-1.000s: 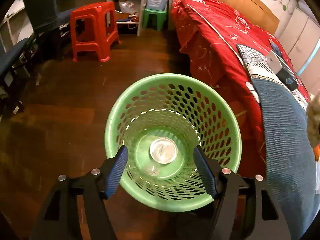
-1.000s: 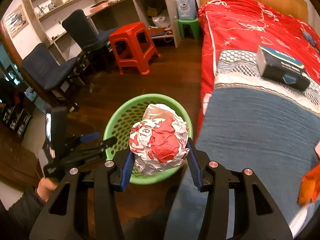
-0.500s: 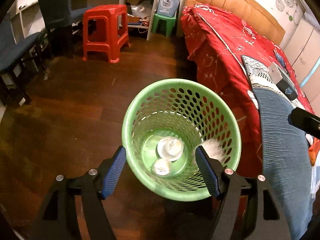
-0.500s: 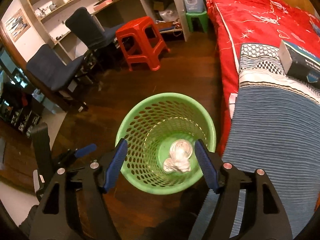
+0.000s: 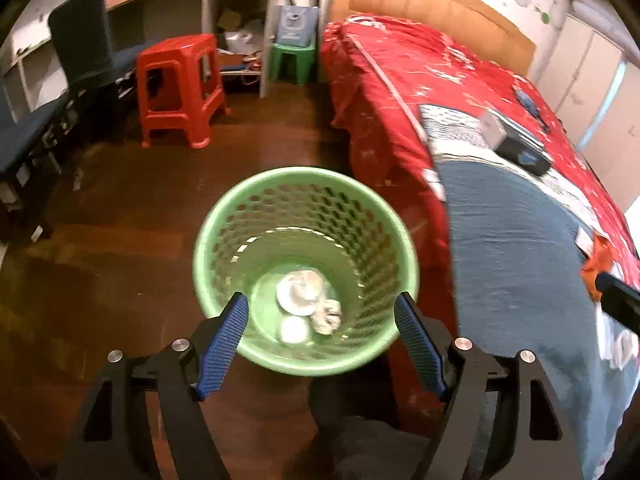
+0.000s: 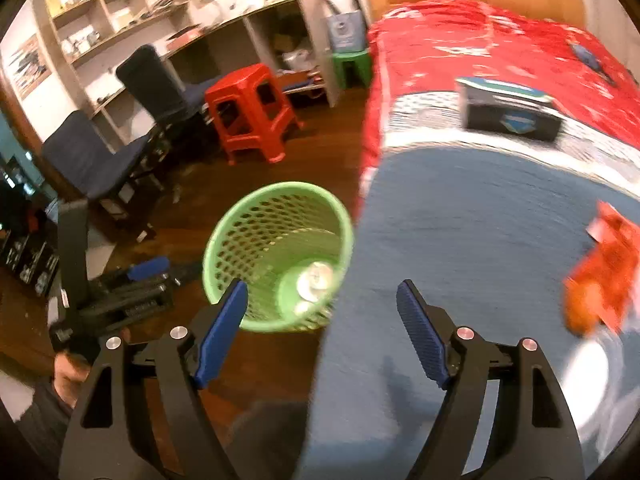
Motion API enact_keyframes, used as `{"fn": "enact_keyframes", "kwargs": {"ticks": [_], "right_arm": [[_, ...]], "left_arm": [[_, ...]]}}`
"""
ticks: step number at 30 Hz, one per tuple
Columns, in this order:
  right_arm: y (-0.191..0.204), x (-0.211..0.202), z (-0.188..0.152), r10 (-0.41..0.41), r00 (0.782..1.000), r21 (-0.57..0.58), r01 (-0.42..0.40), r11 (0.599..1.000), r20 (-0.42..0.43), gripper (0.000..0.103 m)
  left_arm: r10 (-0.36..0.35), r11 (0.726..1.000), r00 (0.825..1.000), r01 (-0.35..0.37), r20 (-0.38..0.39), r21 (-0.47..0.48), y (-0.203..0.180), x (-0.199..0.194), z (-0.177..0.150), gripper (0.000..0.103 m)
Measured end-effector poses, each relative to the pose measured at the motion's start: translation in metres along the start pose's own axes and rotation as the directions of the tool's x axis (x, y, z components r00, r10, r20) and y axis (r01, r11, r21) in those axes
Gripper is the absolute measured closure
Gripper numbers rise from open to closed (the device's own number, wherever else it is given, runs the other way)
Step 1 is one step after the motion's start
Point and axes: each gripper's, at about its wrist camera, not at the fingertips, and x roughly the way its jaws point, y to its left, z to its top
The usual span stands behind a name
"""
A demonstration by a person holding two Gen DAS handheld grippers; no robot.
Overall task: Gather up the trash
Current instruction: 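Move both empty tools back over the bed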
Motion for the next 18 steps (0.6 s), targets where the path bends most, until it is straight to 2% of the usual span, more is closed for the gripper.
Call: {"fn": "enact_keyframes", "kwargs": {"ticks": [2, 5, 10, 13, 18], "right_arm": [[-0.015, -0.016, -0.013, -0.037, 0.999, 0.013, 0.037, 0.999, 0.014, 0.023], [-0.039, -0.041, -0.031, -0.089, 0.996, 0.038, 0.088, 0.995, 0.031, 0.021], [-0.083, -0.083, -0.062, -0.205, 0.977, 0.104, 0.198, 0.975, 0.059, 0.019], [-0.115, -0.11, -0.08, -0.266, 0.961, 0.174, 0.25, 0.953, 0.074, 0.019], [-0.17, -0.151, -0.105, -0.376, 0.923, 0.276, 0.343, 0.898, 0.075, 0.018]], "left_arm": [[-0.015, 1.0, 1.0, 0.015, 0.003, 0.02, -0.015, -0.005, -0.003, 0.023], [-0.047, 0.997, 0.999, 0.046, 0.013, 0.059, -0.044, -0.014, -0.006, 0.023], [-0.101, 0.988, 0.995, 0.099, 0.014, 0.118, -0.087, -0.024, -0.011, 0.02], [-0.12, 0.983, 0.993, 0.118, 0.005, 0.144, -0.107, -0.026, -0.014, 0.02], [-0.152, 0.973, 0.988, 0.154, -0.022, 0.173, -0.135, -0.028, -0.021, 0.02]]}}
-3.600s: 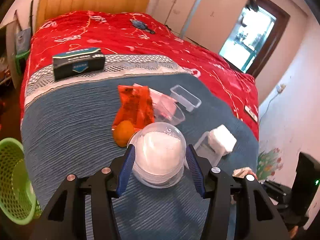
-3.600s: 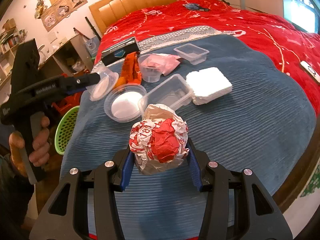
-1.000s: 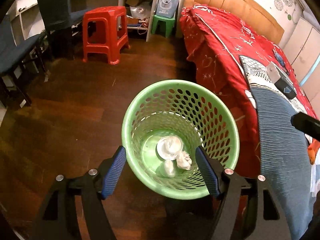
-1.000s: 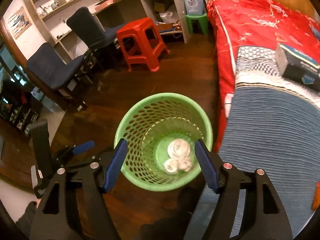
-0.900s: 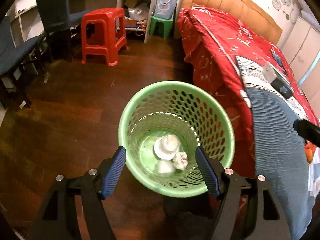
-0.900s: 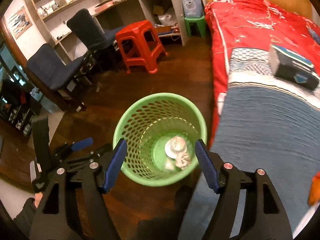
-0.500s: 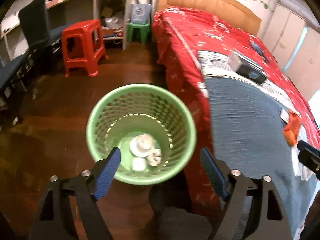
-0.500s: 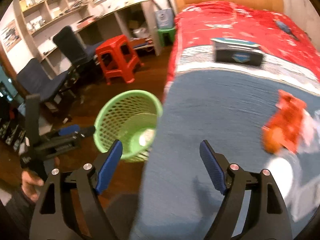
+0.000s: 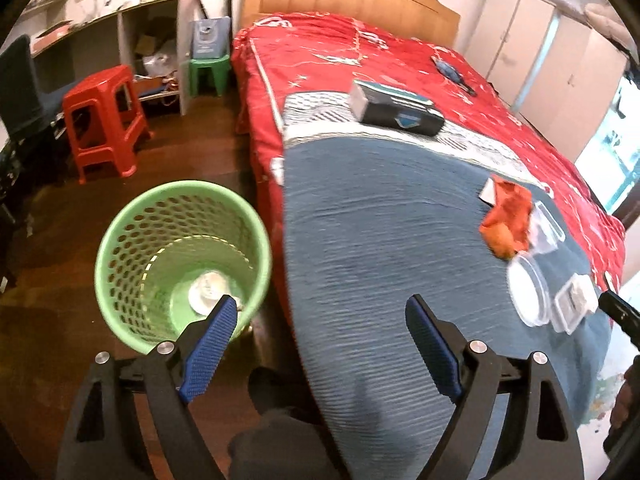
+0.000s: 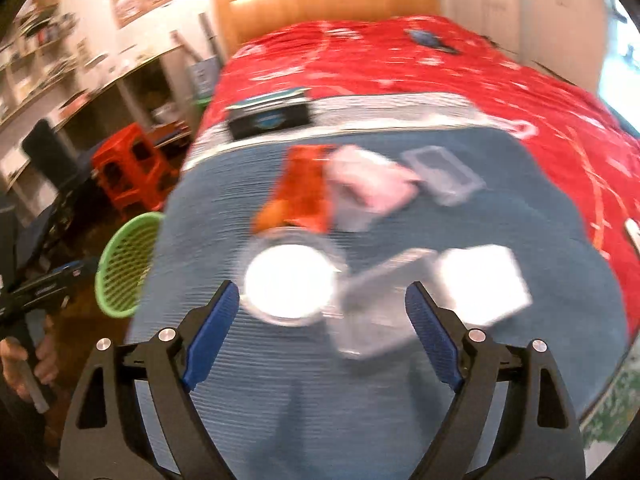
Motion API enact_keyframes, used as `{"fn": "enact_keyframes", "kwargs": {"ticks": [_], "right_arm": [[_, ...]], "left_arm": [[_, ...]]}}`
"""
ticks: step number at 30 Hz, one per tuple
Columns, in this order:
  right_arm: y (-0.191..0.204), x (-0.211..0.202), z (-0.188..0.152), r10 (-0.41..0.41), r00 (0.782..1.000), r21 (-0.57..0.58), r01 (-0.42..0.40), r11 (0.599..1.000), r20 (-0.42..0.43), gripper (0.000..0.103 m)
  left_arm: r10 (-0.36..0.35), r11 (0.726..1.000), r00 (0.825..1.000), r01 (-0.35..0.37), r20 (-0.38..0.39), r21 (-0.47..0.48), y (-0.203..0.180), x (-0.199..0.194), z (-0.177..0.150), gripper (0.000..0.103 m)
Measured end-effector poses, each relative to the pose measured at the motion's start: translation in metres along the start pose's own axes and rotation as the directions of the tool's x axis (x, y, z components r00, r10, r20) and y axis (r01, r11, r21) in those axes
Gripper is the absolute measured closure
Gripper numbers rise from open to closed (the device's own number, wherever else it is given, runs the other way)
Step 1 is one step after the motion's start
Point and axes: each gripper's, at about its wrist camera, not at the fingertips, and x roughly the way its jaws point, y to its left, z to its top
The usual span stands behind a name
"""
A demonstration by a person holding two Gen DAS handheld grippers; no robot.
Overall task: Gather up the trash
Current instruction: 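Move both empty tools back over the bed, then grasp the white foam block with the right tool while the left tool grasps the clear round dish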
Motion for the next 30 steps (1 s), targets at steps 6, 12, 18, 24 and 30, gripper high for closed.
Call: {"fn": "enact_keyframes", "kwargs": {"ticks": [6, 12, 18, 24, 30], "right_arm": [[-0.061, -0.013, -0.014, -0.102, 0.995, -0.011, 0.102, 0.995, -0.015, 0.018], [-0.091, -0.003, -0.03, -0.136, 0.989, -0.12, 0.128, 0.985, -0.064, 0.018], [-0.097, 0.021, -0.034, -0.108, 0.99, -0.199, 0.088, 0.976, -0.096, 0.018], [-0.098, 0.04, -0.029, -0.088, 0.99, -0.234, 0.059, 0.971, -0.112, 0.018], [-0.102, 0.049, -0.023, -0.049, 0.994, -0.226, 0.026, 0.974, -0.099, 0.018]], "left_arm": [[-0.017, 0.999, 1.0, 0.018, -0.018, 0.038, -0.028, 0.002, -0.003, 0.02], [-0.045, 0.996, 0.998, 0.048, -0.046, 0.078, -0.063, 0.009, -0.002, 0.019], [-0.08, 0.988, 0.994, 0.089, -0.079, 0.123, -0.102, 0.018, 0.0, 0.019], [-0.114, 0.979, 0.986, 0.132, -0.118, 0.154, -0.135, 0.032, 0.003, 0.02], [-0.151, 0.968, 0.978, 0.176, -0.147, 0.177, -0.162, 0.049, 0.006, 0.022]]}}
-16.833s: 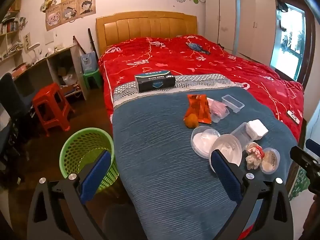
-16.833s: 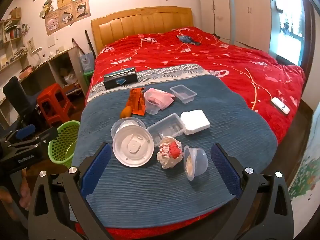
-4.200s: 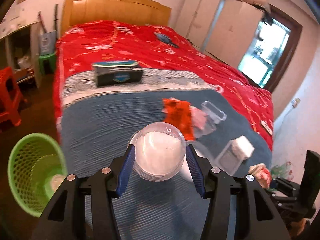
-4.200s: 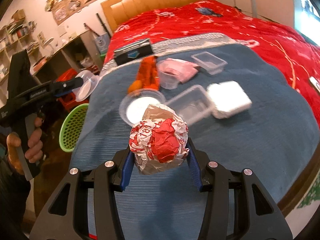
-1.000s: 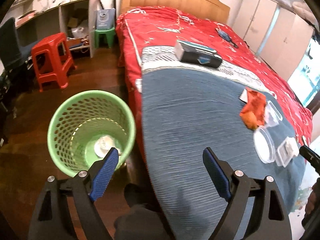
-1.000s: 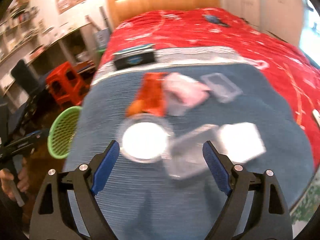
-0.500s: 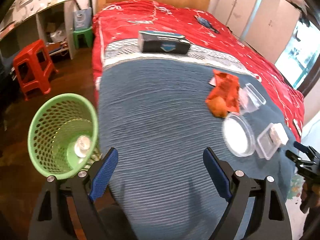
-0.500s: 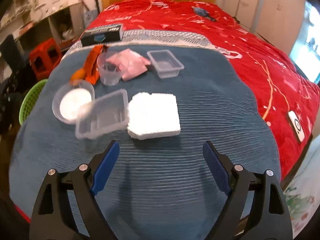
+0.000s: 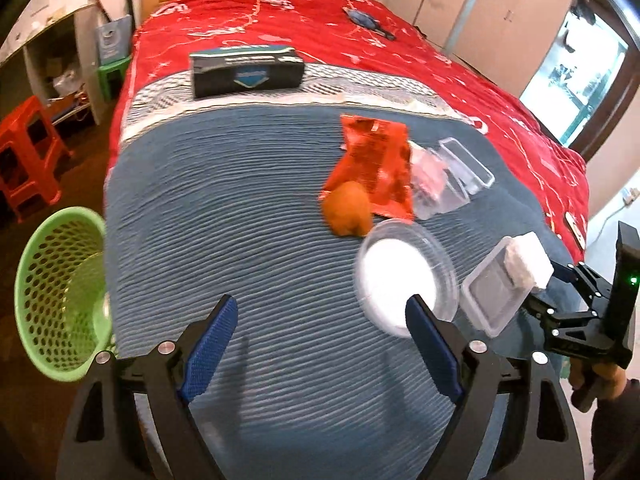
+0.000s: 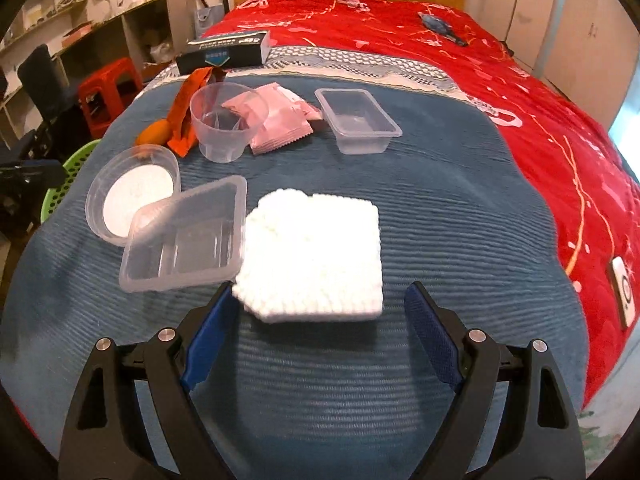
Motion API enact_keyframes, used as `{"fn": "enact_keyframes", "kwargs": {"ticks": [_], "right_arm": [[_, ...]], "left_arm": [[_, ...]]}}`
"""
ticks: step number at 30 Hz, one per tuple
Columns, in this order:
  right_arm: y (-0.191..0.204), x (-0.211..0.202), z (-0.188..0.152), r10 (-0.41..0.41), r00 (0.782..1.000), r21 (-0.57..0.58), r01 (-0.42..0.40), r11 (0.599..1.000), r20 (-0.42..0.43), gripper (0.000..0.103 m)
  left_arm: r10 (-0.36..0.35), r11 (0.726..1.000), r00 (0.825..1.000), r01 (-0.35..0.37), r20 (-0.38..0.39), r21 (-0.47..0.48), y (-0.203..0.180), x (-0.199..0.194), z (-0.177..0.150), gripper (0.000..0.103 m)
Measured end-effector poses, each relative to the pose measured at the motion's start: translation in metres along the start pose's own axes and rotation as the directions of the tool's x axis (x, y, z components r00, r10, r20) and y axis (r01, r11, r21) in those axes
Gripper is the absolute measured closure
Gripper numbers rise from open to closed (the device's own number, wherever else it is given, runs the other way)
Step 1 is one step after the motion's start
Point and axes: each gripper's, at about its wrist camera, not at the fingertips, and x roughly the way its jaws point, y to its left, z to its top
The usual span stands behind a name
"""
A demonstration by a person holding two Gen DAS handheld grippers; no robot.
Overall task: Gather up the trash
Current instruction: 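Grasp the white foam block with the right tool while the left tool grasps the clear round dish, then drop the clear dish into the wastebasket with the left tool while the right tool carries the foam block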
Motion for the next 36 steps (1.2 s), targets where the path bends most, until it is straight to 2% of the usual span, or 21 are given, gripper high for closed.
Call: {"fn": "enact_keyframes", "kwargs": {"ticks": [2, 6, 11, 13, 15, 18, 20, 22, 29, 36], "right_arm": [[-0.001, 0.001, 0.001, 0.004, 1.0, 0.002, -0.004, 1.0, 0.009, 0.018], [-0.004, 0.0, 0.003, 0.017, 1.0, 0.021, -0.018, 1.0, 0.024, 0.02], [-0.01, -0.003, 0.002, 0.014, 0.999, 0.053, -0.016, 0.998, 0.036, 0.036], [-0.013, -0.006, 0.001, 0.02, 0.999, 0.073, -0.023, 0.997, 0.041, 0.04], [-0.017, -0.009, 0.0, 0.019, 0.999, 0.092, -0.023, 0.995, 0.044, 0.04], [-0.02, -0.015, -0.004, 0.012, 0.998, 0.116, -0.018, 0.993, 0.055, 0.04], [-0.022, -0.019, -0.006, 0.009, 0.998, 0.135, -0.017, 0.991, 0.061, 0.04], [-0.023, -0.025, -0.008, 0.009, 0.998, 0.156, -0.019, 0.988, 0.068, 0.04], [-0.013, -0.056, -0.011, 0.003, 0.993, 0.194, -0.026, 0.981, 0.117, 0.04], [0.01, -0.078, -0.003, 0.058, 0.985, 0.206, -0.091, 0.974, 0.161, 0.04]], "left_arm": [[-0.014, 1.0, 1.0, 0.015, -0.013, 0.013, -0.007, 0.009, 0.004, 0.028], [-0.011, 0.999, 1.0, 0.012, -0.027, 0.044, -0.018, 0.023, 0.01, 0.031], [0.0, 0.996, 0.999, 0.004, -0.053, 0.085, -0.026, 0.041, 0.012, 0.043], [0.016, 0.995, 0.998, -0.01, -0.052, 0.098, -0.028, 0.046, 0.012, 0.046], [0.025, 0.994, 0.999, -0.02, -0.047, 0.104, -0.028, 0.047, 0.012, 0.05], [0.035, 0.993, 0.999, -0.031, -0.032, 0.116, -0.029, 0.047, 0.013, 0.067], [0.04, 0.992, 0.999, -0.036, -0.024, 0.123, -0.029, 0.046, 0.013, 0.084], [0.035, 0.992, 0.999, -0.033, -0.015, 0.126, -0.029, 0.044, 0.014, 0.096], [0.009, 0.996, 1.0, -0.011, 0.023, 0.094, -0.023, 0.025, 0.007, 0.098], [0.0, 1.0, 0.994, -0.002, 0.106, 0.026, 0.006, -0.02, 0.0, 0.098]]}}
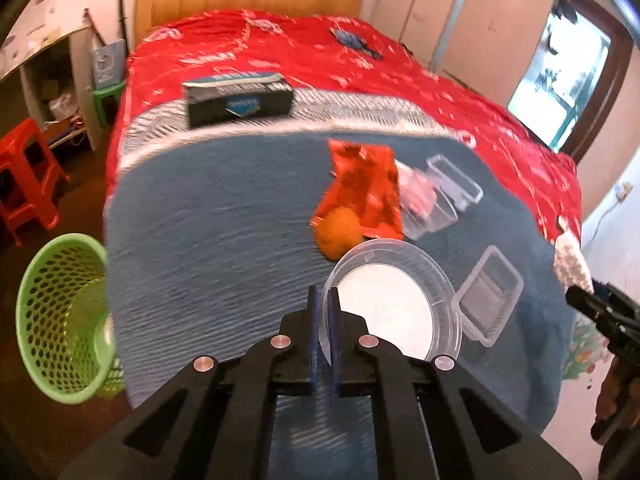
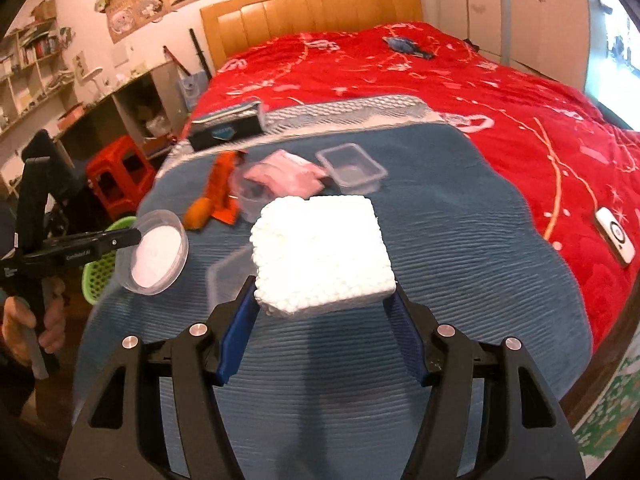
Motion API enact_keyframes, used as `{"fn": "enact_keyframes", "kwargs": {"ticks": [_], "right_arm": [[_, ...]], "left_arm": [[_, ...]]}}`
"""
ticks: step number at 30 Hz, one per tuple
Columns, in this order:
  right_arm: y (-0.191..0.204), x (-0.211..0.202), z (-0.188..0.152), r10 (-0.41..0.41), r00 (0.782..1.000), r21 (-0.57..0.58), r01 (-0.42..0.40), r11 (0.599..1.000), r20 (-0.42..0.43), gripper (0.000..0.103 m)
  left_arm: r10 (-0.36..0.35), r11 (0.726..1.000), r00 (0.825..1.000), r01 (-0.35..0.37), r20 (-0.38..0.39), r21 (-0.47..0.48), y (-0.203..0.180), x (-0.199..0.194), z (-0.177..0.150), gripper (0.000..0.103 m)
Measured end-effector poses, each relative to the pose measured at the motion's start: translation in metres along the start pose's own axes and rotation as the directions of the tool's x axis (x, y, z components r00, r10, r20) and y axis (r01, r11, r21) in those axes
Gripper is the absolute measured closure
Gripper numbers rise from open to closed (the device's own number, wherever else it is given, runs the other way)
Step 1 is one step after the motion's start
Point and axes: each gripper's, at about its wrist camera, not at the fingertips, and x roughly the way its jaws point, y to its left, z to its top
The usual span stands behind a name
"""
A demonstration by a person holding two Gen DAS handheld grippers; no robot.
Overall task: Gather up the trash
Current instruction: 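Drop the clear dish into the wastebasket with the left tool while the right tool carries the foam block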
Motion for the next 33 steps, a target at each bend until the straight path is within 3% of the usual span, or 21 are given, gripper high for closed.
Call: {"fn": "enact_keyframes", "kwargs": {"ticks": [7, 12, 19, 27, 33], "right_arm": [[0.05, 0.006, 0.011, 0.074, 0.997, -0.054, -0.074, 0.996, -0.004, 0.04], [0.094, 0.019, 0.02, 0.135, 0.991, -0.103, -0.137, 0.985, -0.022, 0.04], [0.155, 0.037, 0.029, 0.212, 0.976, -0.175, -0.218, 0.96, -0.054, 0.04], [0.217, 0.07, 0.035, 0.267, 0.955, -0.228, -0.291, 0.929, -0.129, 0.04], [0.26, 0.097, 0.043, 0.299, 0.937, -0.24, -0.337, 0.911, -0.18, 0.04]], "left_arm": [[0.095, 0.991, 0.992, -0.087, 0.085, -0.101, 0.062, -0.049, -0.003, 0.098], [0.198, 0.967, 0.976, -0.18, 0.087, -0.18, 0.12, -0.066, -0.007, 0.098], [0.347, 0.898, 0.938, -0.338, -0.019, -0.281, 0.209, -0.057, -0.026, 0.098], [0.402, 0.841, 0.904, -0.427, -0.143, -0.333, 0.276, -0.03, -0.05, 0.098], [0.417, 0.818, 0.889, -0.458, -0.19, -0.348, 0.298, -0.018, -0.059, 0.097]]}}
